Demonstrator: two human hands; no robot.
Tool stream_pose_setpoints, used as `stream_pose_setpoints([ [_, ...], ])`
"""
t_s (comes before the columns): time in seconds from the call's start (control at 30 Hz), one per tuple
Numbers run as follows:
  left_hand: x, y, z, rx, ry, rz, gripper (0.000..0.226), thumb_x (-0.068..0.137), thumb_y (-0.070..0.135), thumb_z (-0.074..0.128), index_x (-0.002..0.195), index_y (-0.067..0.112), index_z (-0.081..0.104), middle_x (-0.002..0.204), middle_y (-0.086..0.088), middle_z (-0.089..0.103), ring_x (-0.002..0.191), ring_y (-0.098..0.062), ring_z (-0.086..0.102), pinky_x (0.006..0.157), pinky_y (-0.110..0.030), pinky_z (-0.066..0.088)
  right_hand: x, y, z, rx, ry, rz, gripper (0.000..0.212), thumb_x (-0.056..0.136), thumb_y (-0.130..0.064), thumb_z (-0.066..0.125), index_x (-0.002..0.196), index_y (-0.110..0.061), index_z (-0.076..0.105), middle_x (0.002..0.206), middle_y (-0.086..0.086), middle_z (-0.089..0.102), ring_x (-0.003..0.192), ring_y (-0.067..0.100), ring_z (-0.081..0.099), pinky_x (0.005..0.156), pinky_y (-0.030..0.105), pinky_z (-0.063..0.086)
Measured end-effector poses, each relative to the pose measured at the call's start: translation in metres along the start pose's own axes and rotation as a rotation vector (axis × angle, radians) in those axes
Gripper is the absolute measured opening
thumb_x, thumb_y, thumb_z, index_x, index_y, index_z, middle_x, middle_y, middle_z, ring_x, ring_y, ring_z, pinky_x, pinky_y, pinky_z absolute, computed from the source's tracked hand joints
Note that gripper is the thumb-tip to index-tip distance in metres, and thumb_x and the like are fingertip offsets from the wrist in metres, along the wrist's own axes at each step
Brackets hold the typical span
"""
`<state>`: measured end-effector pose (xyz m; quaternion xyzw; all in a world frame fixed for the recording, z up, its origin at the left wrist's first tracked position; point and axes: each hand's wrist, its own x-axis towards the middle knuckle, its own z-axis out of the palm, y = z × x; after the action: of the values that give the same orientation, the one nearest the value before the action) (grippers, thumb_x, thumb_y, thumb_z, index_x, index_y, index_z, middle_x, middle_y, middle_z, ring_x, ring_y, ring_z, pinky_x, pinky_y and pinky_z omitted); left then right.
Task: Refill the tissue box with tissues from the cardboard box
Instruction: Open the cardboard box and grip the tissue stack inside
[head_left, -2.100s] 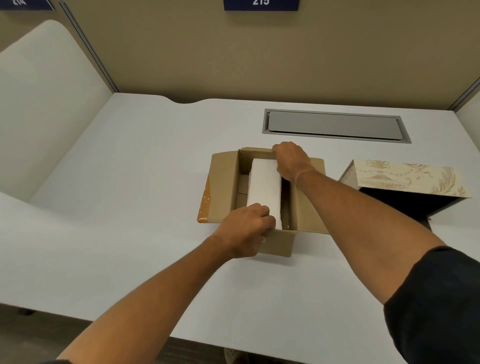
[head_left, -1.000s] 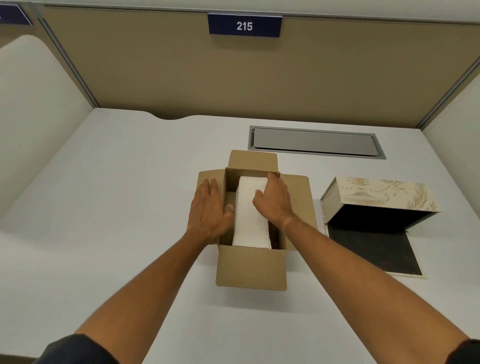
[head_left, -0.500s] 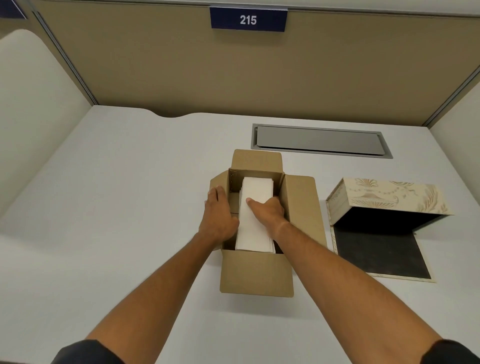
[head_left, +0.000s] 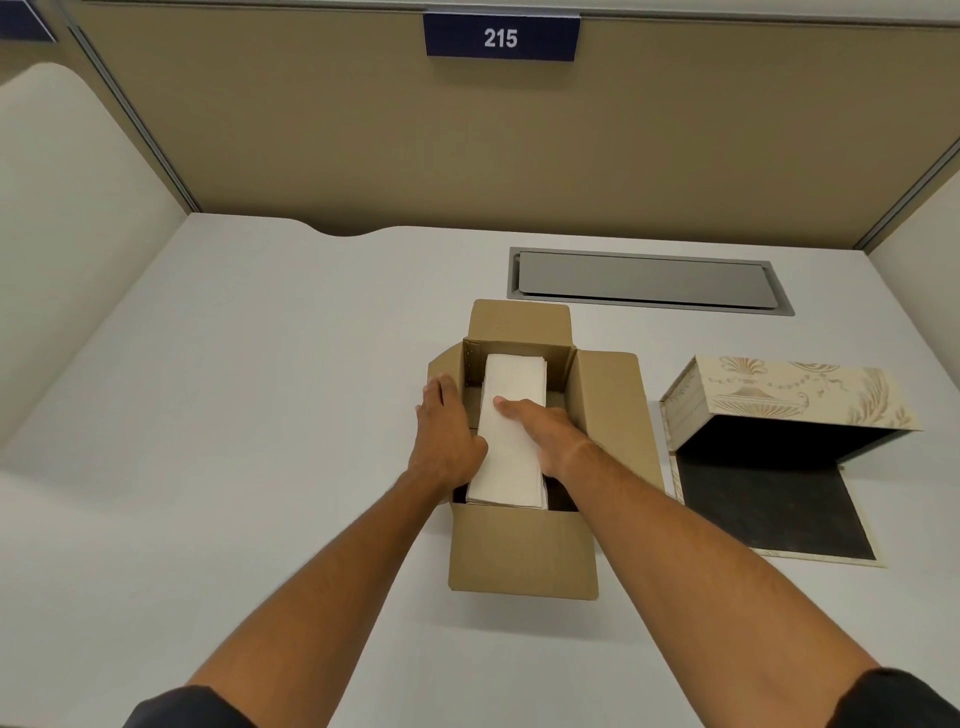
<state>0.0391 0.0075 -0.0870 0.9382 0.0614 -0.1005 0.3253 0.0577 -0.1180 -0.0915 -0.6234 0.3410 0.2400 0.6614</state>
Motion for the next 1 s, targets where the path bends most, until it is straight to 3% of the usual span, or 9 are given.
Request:
stream_pose_setpoints([
  [0.27, -0.001, 0.001, -0.002, 0.004, -0.005, 0.002, 0.078, 0.083, 0.007, 0.062, 0.146, 0.009, 0.016, 0.156, -0.011, 0.018, 0.139, -0.033, 0.028, 0.109, -0.043, 0.035, -0.005, -0.005, -0.008, 0.073, -0.091, 0.019, 0.057, 0.071, -0.029, 0.082, 0.12, -0.014, 0.057, 0.111, 0.013, 0.067, 0.097, 0.031, 0.066, 0.09, 0.048, 0.053],
  [0.43, -0.002, -0.001, -0.003, -0.008, -0.029, 0.022, 0.07, 0.088, 0.006, 0.053, 0.146, 0.009, 0.016, 0.157, -0.011, 0.017, 0.143, -0.036, 0.022, 0.115, -0.048, 0.024, -0.01, -0.007, -0.013, 0.101, -0.116, -0.006, 0.052, 0.073, -0.026, 0.08, 0.118, -0.014, 0.058, 0.11, 0.013, 0.068, 0.097, 0.03, 0.065, 0.086, 0.046, 0.053],
  [0.57, -0.003, -0.003, -0.008, 0.013, -0.033, 0.06, 0.059, 0.091, 0.009, 0.045, 0.144, 0.007, 0.019, 0.154, -0.014, 0.021, 0.138, -0.037, 0.027, 0.115, -0.051, 0.027, -0.016, -0.009, -0.013, 0.15, -0.142, -0.059, 0.049, 0.073, -0.026, 0.08, 0.116, -0.016, 0.06, 0.109, 0.012, 0.069, 0.097, 0.031, 0.066, 0.089, 0.049, 0.052],
  [0.7, -0.003, -0.003, -0.01, 0.004, -0.013, 0.091, 0.049, 0.092, 0.015, 0.045, 0.137, 0.007, 0.026, 0.145, -0.014, 0.031, 0.128, -0.036, 0.036, 0.11, -0.052, 0.034, -0.024, -0.015, -0.015, 0.181, -0.152, -0.118, 0.053, 0.072, -0.027, 0.081, 0.119, -0.015, 0.061, 0.111, 0.012, 0.069, 0.1, 0.031, 0.065, 0.094, 0.051, 0.05],
  [0.87, -0.001, 0.0, -0.019, -0.005, -0.028, 0.126, 0.029, 0.094, 0.016, 0.042, 0.12, 0.006, 0.037, 0.132, -0.015, 0.037, 0.12, -0.034, 0.039, 0.107, -0.05, 0.036, -0.043, -0.026, -0.025, 0.206, -0.195, -0.211, 0.048, 0.075, -0.024, 0.079, 0.119, -0.016, 0.062, 0.112, 0.012, 0.069, 0.103, 0.03, 0.065, 0.094, 0.049, 0.05],
  [1.0, -0.002, 0.006, -0.032, 0.048, -0.027, 0.12, 0.024, 0.094, 0.018, 0.044, 0.115, 0.005, 0.043, 0.133, -0.016, 0.041, 0.122, -0.034, 0.04, 0.11, -0.053, 0.032, -0.066, -0.039, -0.035, 0.203, -0.254, -0.288, 0.043, 0.078, -0.025, 0.076, 0.117, -0.017, 0.062, 0.113, 0.012, 0.069, 0.104, 0.03, 0.065, 0.092, 0.049, 0.052],
])
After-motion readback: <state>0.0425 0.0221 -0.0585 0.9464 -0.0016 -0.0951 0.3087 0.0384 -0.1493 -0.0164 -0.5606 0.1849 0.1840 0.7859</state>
